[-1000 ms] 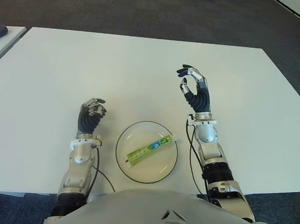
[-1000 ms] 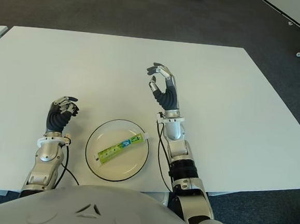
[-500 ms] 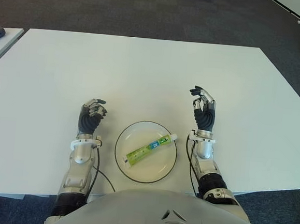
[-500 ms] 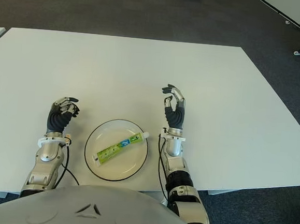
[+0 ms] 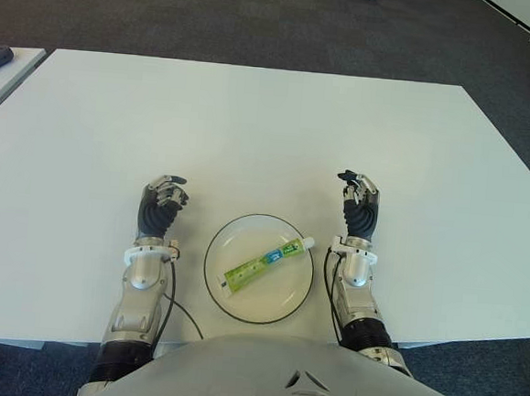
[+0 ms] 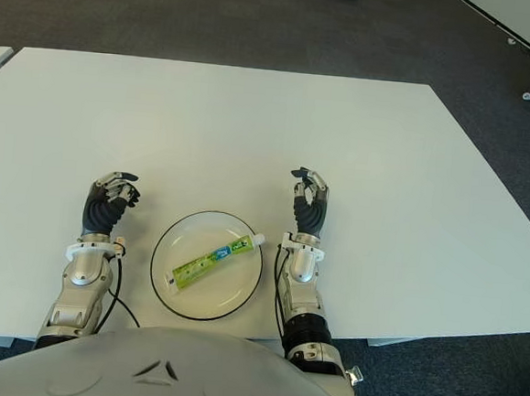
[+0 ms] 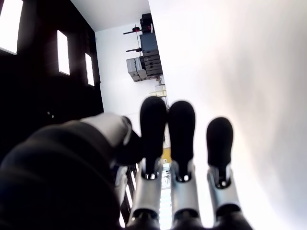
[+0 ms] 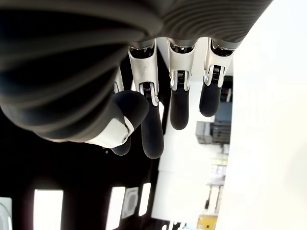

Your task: Put the toothpaste on the table into the plate.

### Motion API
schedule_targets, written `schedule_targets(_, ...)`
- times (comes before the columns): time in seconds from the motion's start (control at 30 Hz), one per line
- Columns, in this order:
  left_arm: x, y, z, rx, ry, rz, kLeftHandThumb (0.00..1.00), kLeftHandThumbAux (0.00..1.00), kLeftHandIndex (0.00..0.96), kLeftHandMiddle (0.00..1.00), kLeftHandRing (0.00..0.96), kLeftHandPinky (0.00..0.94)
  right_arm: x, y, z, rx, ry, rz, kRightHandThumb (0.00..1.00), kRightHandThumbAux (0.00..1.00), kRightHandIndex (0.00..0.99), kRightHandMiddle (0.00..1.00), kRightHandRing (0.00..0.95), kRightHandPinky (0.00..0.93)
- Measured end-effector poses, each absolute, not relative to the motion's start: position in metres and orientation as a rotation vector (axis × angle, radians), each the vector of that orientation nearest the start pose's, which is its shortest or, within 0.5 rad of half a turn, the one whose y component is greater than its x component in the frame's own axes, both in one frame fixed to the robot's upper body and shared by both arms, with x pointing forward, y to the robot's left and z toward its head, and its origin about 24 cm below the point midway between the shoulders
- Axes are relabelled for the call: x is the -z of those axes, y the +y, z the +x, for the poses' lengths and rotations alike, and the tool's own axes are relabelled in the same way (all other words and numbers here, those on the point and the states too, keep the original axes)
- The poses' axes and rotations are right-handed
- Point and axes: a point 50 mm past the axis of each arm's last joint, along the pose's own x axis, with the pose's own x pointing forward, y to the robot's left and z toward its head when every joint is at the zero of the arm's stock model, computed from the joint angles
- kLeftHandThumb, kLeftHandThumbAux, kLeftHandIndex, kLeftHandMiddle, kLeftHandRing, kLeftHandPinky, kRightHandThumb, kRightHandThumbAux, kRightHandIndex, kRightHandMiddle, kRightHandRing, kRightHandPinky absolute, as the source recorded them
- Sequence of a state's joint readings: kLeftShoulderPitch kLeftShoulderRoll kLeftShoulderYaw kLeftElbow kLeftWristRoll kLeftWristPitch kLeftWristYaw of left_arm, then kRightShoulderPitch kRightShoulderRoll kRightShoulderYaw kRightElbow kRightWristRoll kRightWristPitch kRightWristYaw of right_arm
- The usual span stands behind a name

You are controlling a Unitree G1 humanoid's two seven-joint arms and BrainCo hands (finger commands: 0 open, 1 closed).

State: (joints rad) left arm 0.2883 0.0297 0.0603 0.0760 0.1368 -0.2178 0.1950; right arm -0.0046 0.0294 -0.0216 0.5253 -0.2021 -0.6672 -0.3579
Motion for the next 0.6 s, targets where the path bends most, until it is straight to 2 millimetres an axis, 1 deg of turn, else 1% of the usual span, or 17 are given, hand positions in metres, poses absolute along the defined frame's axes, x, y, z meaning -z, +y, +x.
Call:
schedule_targets(0.17, 0.0129, 0.1927, 0.1815, -0.285, 0.129, 0.19, 0.706, 0.715, 0.434, 0.618, 0.614, 0.591, 0.0126, -0.152, 0.226, 0.268, -0.129, -0.105, 0.842, 0.684, 0.463, 0.455, 0.489, 0.515)
schedule_targets(0.23, 0.013, 0.1927, 0.1815, -0.285, 0.13, 0.19, 0.707, 0.715, 0.434, 0.619, 0.617, 0.601, 0.0133, -0.1526, 0.2253, 0.27, -0.111, -0.106, 0.843, 0.684, 0.469, 0.453, 0.483, 0.512)
schedule_targets(0.4, 0.0135, 0.1927, 0.1813, -0.284, 0.128, 0.19, 0.707, 0.715, 0.434, 0.635, 0.638, 0.636, 0.0151, -0.1543, 0.2245, 0.273, -0.072, -0.109, 0.844, 0.684, 0.481, 0.449, 0.475, 0.523)
schedule_targets(0.6, 0.0132, 0.1922, 0.1812, -0.281, 0.118, 0.192, 0.707, 0.716, 0.434, 0.646, 0.649, 0.638, 0.0133, -0.1548, 0.2256, 0.265, -0.058, -0.112, 0.845, 0.684, 0.484, 0.448, 0.485, 0.55)
